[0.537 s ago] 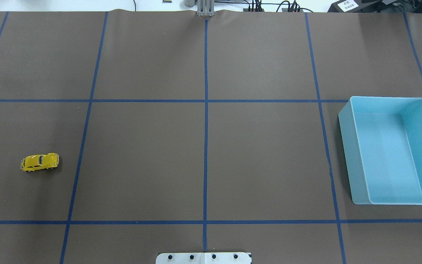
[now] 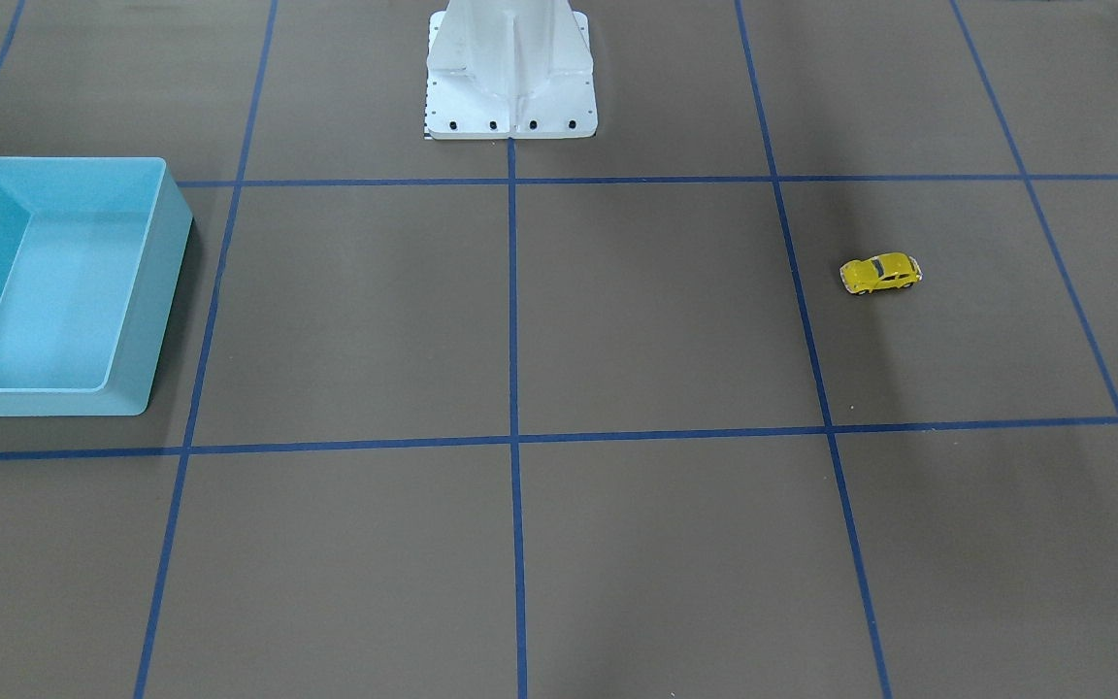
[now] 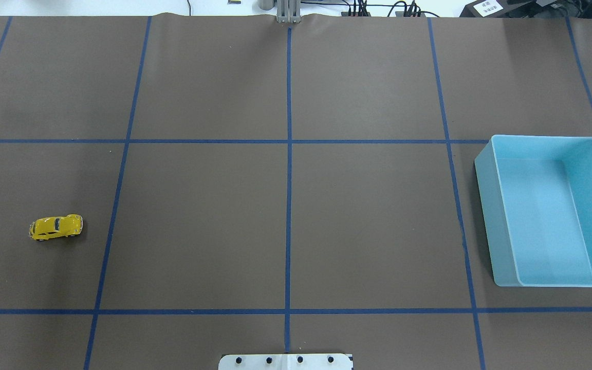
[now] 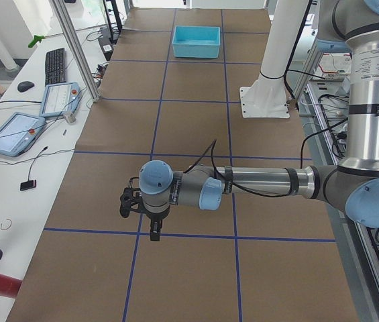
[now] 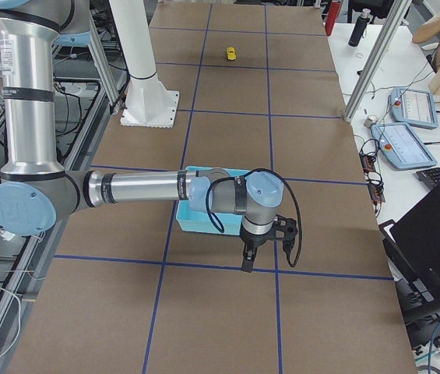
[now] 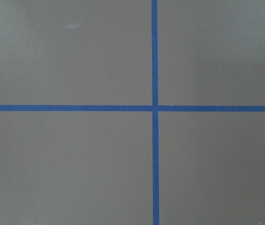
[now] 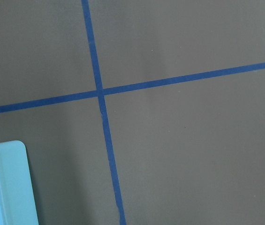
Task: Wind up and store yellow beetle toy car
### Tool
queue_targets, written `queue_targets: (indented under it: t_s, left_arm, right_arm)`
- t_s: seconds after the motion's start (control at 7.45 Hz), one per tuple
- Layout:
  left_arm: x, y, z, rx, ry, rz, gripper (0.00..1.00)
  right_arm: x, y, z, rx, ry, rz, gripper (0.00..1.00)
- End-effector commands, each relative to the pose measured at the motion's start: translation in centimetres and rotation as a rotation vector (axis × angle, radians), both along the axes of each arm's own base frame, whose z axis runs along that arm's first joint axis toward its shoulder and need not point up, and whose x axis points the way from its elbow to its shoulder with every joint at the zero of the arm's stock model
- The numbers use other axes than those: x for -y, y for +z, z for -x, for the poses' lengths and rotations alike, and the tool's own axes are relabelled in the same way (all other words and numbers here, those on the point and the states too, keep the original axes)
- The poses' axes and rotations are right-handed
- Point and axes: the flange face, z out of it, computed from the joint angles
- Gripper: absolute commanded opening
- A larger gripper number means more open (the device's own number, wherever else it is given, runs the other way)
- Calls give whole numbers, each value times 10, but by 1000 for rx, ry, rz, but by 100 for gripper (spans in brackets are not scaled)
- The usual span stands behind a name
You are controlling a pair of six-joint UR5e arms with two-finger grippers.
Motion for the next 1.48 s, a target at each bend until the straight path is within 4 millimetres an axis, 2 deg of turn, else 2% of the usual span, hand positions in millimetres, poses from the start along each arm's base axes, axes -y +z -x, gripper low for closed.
queue_targets:
  t_s: [0.0,0.27,0.4,0.54,1.07,1.21,1.34]
  left_arm:
    - [0,-3,1,-1,-5,7,100]
    - [-1,-3,1,0,-14,20,100]
    - [5,3,0,5,-40,58,100]
    - [2,7,1,1,-44,68,100]
    - [1,-4,0,-11,-35,40,100]
    - [-5,-45,-2,2,-31,-40,100]
    - [-12,-74,-16,0,-1,-95,100]
  right_arm:
    - [0,0,0,0,0,1,100]
    - [-1,1,0,2,-1,1,100]
    - [-1,0,0,2,-1,0,100]
    - [-1,0,0,5,-1,0,100]
    - [-4,2,1,11,-1,6,100]
    - [-5,4,1,11,-1,12,100]
    - [-6,5,1,9,-1,15,100]
